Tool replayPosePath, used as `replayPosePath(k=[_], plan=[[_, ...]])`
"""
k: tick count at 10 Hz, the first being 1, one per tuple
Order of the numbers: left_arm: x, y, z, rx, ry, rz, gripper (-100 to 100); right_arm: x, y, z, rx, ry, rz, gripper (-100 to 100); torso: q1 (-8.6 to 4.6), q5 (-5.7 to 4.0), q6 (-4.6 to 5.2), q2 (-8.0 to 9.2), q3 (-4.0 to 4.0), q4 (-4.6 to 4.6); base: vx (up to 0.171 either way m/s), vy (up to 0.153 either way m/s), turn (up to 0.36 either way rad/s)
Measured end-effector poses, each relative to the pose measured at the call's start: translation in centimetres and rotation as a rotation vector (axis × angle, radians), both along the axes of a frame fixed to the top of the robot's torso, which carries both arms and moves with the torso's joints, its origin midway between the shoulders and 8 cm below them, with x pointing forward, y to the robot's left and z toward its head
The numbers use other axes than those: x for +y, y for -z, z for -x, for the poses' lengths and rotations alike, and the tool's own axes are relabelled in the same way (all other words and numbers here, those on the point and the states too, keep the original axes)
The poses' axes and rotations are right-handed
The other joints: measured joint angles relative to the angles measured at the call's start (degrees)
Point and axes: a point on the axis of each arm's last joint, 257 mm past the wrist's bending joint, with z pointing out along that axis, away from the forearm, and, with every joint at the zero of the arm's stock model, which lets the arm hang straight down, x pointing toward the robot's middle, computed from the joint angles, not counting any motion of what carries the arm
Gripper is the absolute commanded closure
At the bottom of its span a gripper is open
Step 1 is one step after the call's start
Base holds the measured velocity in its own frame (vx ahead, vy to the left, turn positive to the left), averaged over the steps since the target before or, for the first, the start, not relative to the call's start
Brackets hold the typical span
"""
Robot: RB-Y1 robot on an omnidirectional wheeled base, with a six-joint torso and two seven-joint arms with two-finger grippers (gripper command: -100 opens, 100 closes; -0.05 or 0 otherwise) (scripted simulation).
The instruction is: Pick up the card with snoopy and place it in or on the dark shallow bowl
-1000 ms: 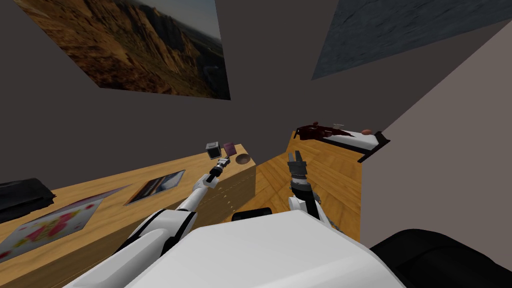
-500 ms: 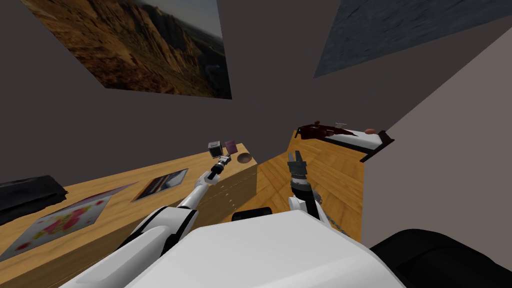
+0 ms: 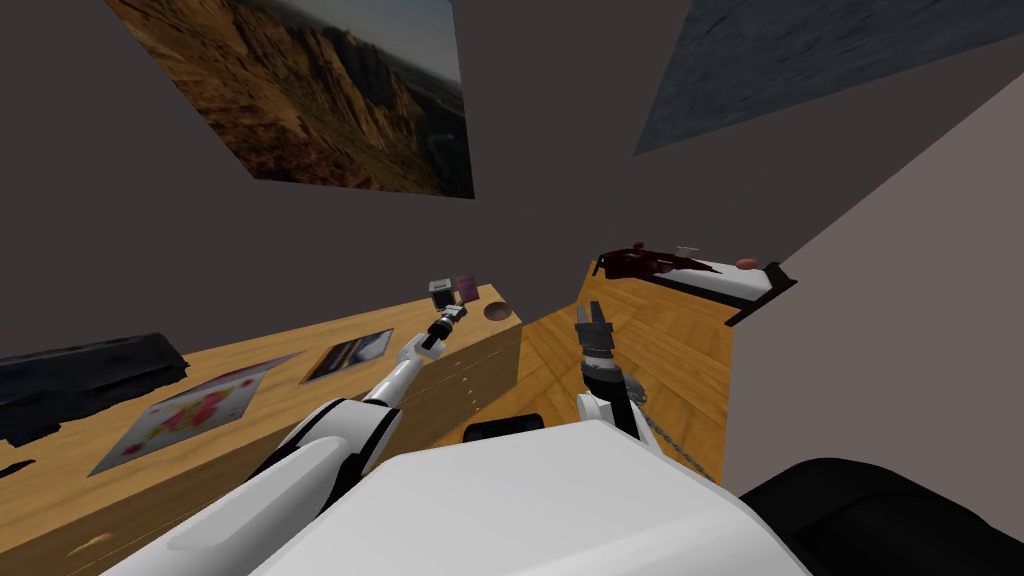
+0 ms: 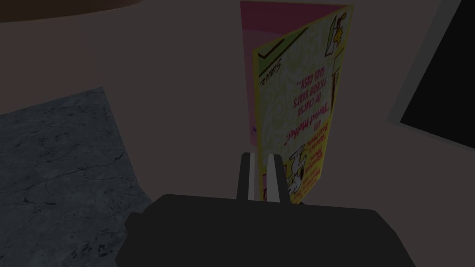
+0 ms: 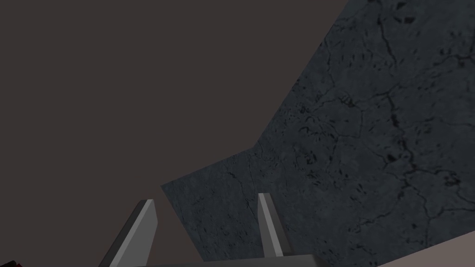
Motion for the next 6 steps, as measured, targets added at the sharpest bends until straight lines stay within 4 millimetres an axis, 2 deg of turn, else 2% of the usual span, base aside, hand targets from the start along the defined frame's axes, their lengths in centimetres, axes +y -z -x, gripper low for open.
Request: replayPosePath(k=[4,6], plan=[[-2.6,-3.3,-1.6,-0.026,0.027,0.002,100,0.0,0.0,0.0,0.0,0.0,0.0,0,-0.02,0.0,-0.02,0.09,0.06,0.02,-0.079,0.073,0.033],[-3.1,-5.2,-2.4,-0.034,0.026,-0.009,100,0.0,0.0,0.0,0.0,0.0,0.0,0,-0.2,-0.03,0.01,0.03,0.02,0.01,-0.051,-0.002,-0.003]])
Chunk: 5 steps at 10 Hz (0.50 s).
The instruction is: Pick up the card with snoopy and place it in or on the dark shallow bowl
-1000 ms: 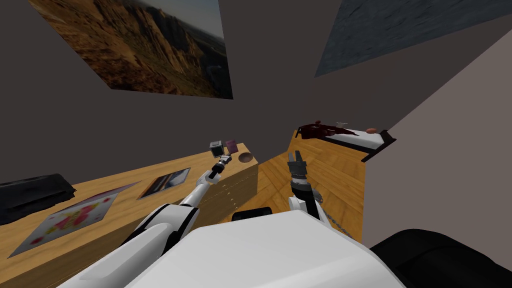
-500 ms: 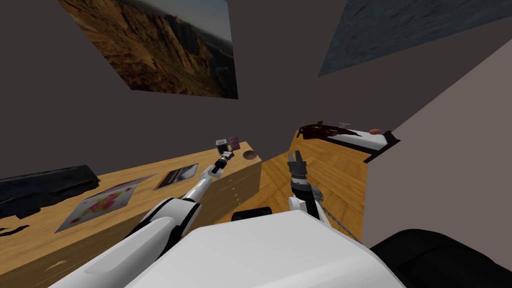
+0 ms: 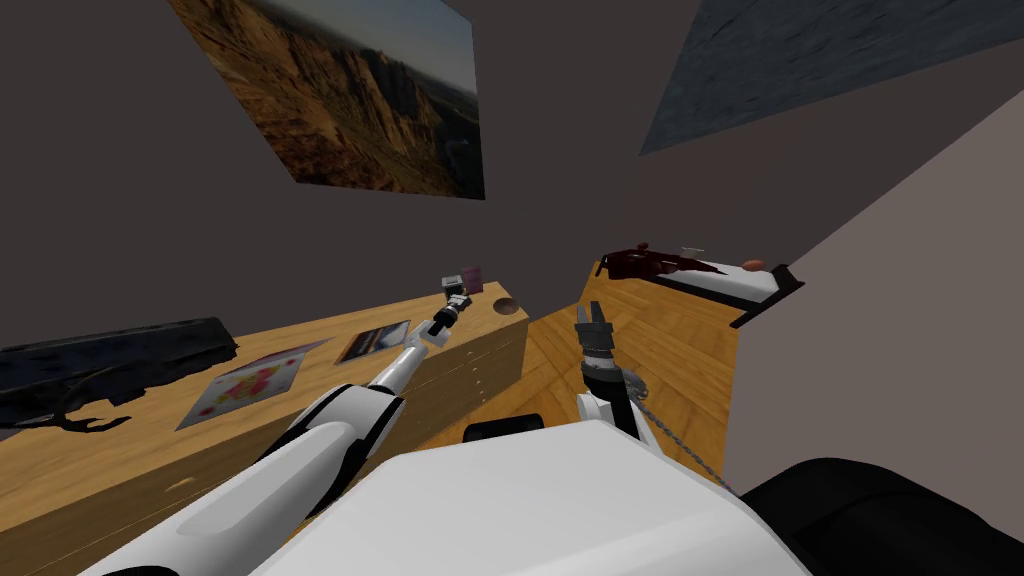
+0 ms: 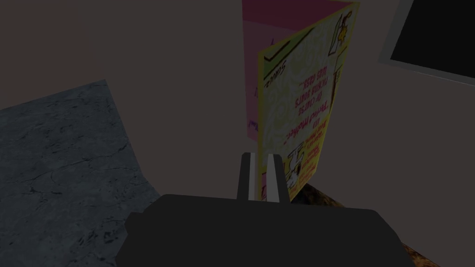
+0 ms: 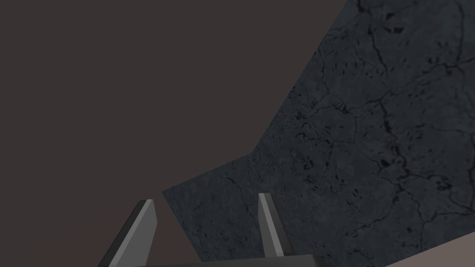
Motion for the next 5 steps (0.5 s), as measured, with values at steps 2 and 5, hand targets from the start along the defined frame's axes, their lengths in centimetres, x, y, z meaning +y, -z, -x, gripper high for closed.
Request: replayPosePath(k=[2,5], plan=[[0.9,-0.9,-1.0,0.009,-0.023,-0.011,100,0.0,0.0,0.0,0.0,0.0,0.0,0,-0.43,-0.08,0.06,-0.03,-0.03,-0.03,-0.064,-0.111,-0.05],[3.6,-1.3,-2.3,0.049,-0.088,-0.015,100,0.0,0.0,0.0,0.0,0.0,0.0,0,-1.03,-0.22,0.17,0.01,-0.01,-0.02,-0.071,-0.204,-0.098]])
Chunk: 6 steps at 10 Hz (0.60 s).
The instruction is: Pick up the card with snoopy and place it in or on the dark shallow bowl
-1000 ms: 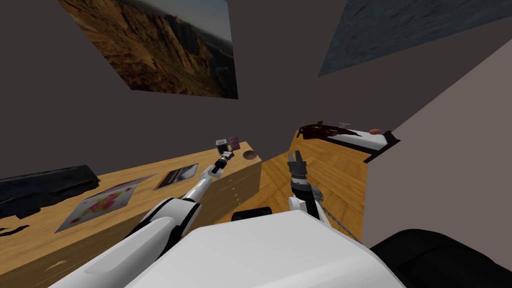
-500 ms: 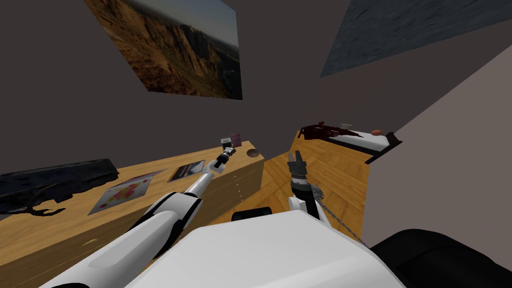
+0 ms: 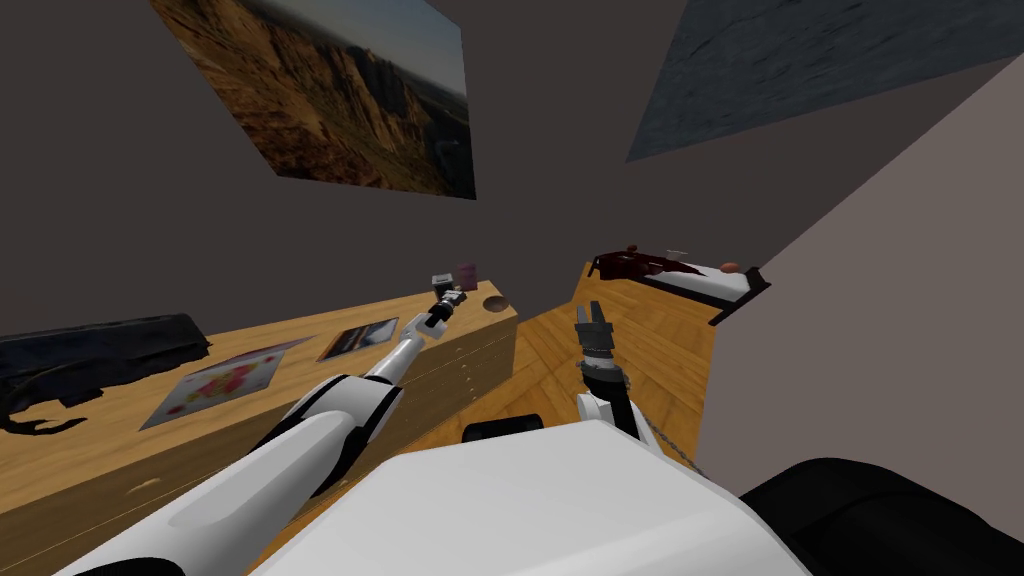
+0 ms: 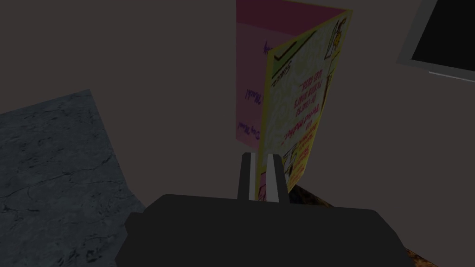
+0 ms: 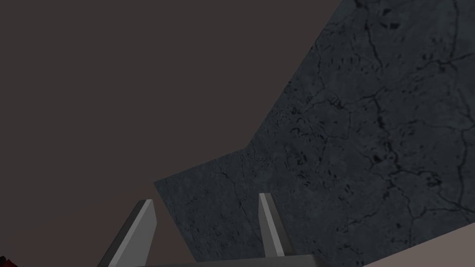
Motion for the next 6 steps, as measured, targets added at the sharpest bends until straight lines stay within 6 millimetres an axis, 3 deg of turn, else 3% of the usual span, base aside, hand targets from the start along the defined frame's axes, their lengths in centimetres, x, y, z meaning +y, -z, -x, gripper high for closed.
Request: replayPosePath(k=[3,6], plan=[[2.0,-0.6,-0.9,0.026,-0.049,0.006,100,0.0,0.0,0.0,0.0,0.0,0.0,0,0.35,0.06,-0.05,-0.04,0.01,0.04,-0.052,-0.14,-0.076],[5.0,-1.3,-1.9,0.056,-0.121,0.018,100,0.0,0.0,0.0,0.0,0.0,0.0,0,-0.15,-0.05,0.03,0.12,0.1,0.08,-0.074,-0.246,-0.125]])
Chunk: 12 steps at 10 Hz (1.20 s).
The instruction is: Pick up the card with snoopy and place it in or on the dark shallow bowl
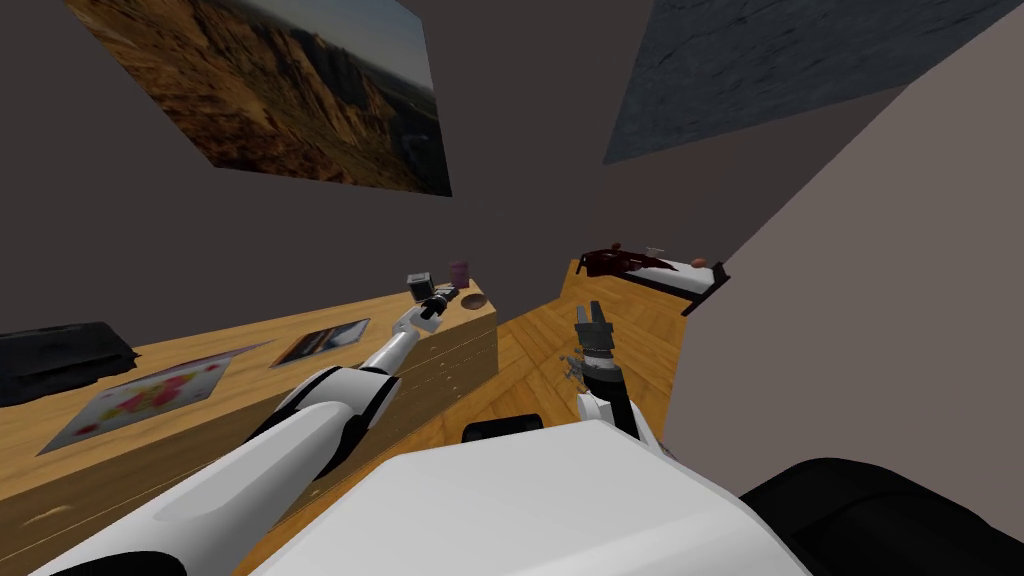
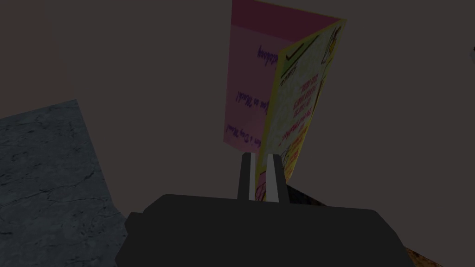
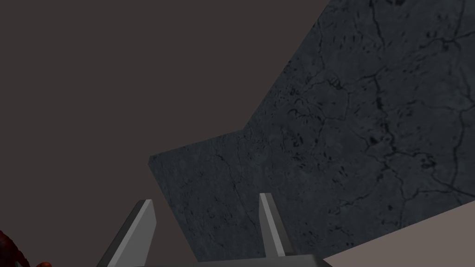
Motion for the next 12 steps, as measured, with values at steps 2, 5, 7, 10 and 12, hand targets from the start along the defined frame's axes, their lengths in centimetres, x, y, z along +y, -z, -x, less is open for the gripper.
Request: replayPosePath(k=[2,5,7,10,12], plan=[[0.9,-0.1,-0.5,0.011,-0.027,0.005,-100,0.0,0.0,0.0,0.0,0.0,0.0,0,0.37,0.07,-0.07,-0.12,-0.06,-0.01,-0.012,-0.069,-0.015],[0.9,-0.1,-0.5,0.01,-0.025,0.005,-100,0.0,0.0,0.0,0.0,0.0,0.001,0,0.94,0.22,-0.11,-0.19,-0.1,-0.03,0.0,-0.003,-0.001],[0.7,-0.1,-0.5,0.01,-0.023,0.006,0,0.0,0.0,0.0,0.0,0.0,0.001,0,1.03,0.24,-0.2,-0.2,-0.11,-0.02,0.0,-0.002,-0.007],[0.6,-1.9,-1.2,0.01,-0.035,0.005,-100,0.0,0.0,0.0,0.0,0.0,0.001,0,1.27,0.28,-0.19,-0.03,0.0,0.02,-0.053,0.057,-0.094],[0.6,-3.3,-2.0,0.013,-0.05,0.005,-100,0.0,0.0,0.0,0.0,0.0,0.001,0,1.34,0.31,-0.21,0.04,0.04,0.04,-0.058,0.063,-0.08]])
